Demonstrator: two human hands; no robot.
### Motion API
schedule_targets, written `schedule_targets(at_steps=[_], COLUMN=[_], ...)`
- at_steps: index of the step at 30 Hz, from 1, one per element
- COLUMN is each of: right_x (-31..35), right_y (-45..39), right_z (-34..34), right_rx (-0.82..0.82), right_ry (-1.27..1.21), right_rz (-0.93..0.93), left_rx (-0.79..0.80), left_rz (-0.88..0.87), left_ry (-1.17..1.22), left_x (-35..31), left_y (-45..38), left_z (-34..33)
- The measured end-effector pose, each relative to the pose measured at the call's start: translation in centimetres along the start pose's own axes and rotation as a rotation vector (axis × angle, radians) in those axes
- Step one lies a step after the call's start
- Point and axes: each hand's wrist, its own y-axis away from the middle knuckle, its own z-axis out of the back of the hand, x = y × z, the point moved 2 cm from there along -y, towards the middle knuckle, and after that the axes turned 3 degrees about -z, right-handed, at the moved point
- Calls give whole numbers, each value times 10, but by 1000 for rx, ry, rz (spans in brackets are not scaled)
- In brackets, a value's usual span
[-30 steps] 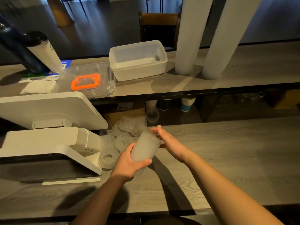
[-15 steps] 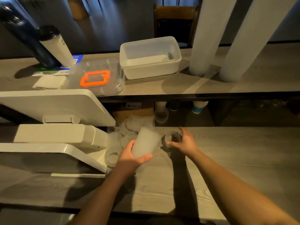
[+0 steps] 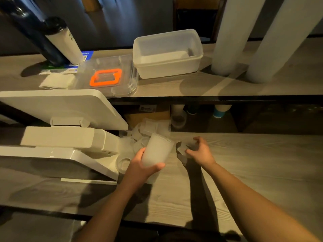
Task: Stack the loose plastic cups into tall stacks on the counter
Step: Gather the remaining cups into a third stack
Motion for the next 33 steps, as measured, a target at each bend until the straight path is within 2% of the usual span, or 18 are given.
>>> schedule_targets(at_steps=[6,11,15,19,25,33], right_x=[16,45,68,75,78,81], right_y=[28,46,63,71,82,96], right_z=[27,59,67,66,67,40], right_rx=[2,92,168,132,114,194], right_ry=[-361,-519,-413,-272,-241,-199], right_rz=[-33,92,196,246,254,244], left_rx=[50,92,111,167,204,183], left_rz=[19,-48,-112,-150,-194,-195], left_ry=[14,-94,-115,-122,-137,-31], left_x=[-2,-15,-24,-26,-31,-35], left_y=[0,-3,2,3,7,9], left_z=[-11,-20,-27,-30,-30,-29])
